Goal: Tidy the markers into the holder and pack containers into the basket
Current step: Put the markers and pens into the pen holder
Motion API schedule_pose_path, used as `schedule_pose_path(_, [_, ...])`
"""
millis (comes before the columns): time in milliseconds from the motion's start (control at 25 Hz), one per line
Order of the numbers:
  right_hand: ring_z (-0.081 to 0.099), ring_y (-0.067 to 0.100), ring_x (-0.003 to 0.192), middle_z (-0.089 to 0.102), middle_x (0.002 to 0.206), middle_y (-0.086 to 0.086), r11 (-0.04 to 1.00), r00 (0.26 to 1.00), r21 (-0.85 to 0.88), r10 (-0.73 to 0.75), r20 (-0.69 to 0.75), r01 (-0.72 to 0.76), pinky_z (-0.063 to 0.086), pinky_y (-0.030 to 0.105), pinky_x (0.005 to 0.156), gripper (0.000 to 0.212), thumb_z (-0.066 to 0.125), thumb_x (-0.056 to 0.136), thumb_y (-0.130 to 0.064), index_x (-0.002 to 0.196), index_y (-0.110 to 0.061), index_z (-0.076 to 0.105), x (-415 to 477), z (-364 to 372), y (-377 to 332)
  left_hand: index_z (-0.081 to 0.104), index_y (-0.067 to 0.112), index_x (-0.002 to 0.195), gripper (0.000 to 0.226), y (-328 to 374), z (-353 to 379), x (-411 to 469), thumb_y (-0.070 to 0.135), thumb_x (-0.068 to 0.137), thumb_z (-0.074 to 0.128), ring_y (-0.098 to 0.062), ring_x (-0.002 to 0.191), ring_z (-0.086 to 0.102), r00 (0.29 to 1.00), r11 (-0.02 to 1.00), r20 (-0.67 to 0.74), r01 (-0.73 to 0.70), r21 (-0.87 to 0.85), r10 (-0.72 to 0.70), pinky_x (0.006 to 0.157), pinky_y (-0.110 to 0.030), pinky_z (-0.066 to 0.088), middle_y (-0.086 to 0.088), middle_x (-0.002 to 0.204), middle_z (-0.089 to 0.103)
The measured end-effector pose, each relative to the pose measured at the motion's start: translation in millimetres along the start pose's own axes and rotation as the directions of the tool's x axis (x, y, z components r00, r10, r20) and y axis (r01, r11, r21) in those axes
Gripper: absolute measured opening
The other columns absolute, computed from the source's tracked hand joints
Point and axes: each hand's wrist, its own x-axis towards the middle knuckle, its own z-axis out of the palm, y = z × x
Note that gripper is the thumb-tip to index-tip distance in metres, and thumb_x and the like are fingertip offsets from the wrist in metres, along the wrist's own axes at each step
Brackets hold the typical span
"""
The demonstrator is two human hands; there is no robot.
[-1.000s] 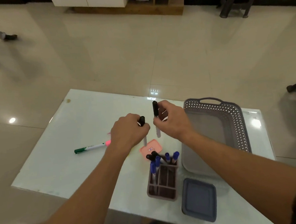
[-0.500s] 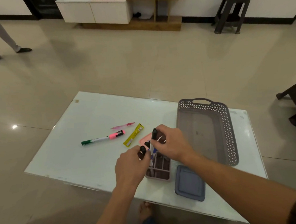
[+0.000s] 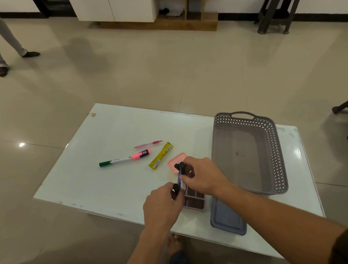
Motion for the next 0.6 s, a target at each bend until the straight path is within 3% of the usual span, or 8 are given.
schedule_pose_path(120, [0.06,0.016,0.075,0.074,0.097,-0.002,0.998,0.998,-0.062,0.011,0.069,-0.006,0.049,0.025,0.067,0.027,0.065,0.088,-0.035,0.111,-0.021,0.065,0.9,4.7,1.9,0.066,0.033,0.107,0.031,-8.0,9.0,0.8,0.057,0.093,0.051,-0.01,0.085,0.066,0.998,0.999,0.051,0.024,0.036,-0.025,0.073,-0.027,0.055,0.014,0.098,0.072])
schedule_pose_path(320, [0.067,0.01,0.079,0.072,0.09,-0.009,0.993,0.986,-0.114,0.033,0.165,-0.014,0.06,0.033,0.075,0.025,0.06,0.089,-0.052,0.098,-0.029,0.066,2.4,15.2,5.9,0.053,0.035,0.13,0.051,-6.8,9.2,1.2,0.065,0.089,0.051,-0.008,0.084,0.063,0.996,0.999,0.083,0.021,0.033,-0.023,0.066,-0.022,0.045,0.015,0.097,0.066])
schedule_pose_path(440, [0.069,0.015,0.086,0.075,0.097,-0.005,0.991,0.986,-0.127,0.061,0.156,-0.041,0.06,0.037,0.081,0.021,0.059,0.091,-0.039,0.106,-0.027,0.069,2.5,13.7,10.6,0.051,0.032,0.135,0.052,-5.3,4.1,9.1,0.059,0.091,0.051,-0.008,0.083,0.06,0.998,0.99,0.012,0.069,-0.123,-0.068,0.067,-0.022,0.039,0.014,0.096,0.062])
schedule_pose_path(600, [0.068,0.024,0.088,0.074,0.099,0.003,0.981,0.984,-0.174,0.11,0.141,-0.085,0.058,0.035,0.081,0.022,0.052,0.094,-0.021,0.108,-0.022,0.069,-3.2,16.3,18.7,0.056,0.029,0.13,0.046,-5.0,7.3,28.6,0.058,0.096,0.046,-0.008,0.092,0.058,0.983,0.91,0.005,0.174,-0.376,-0.186,0.08,-0.027,0.041,0.01,0.107,0.062])
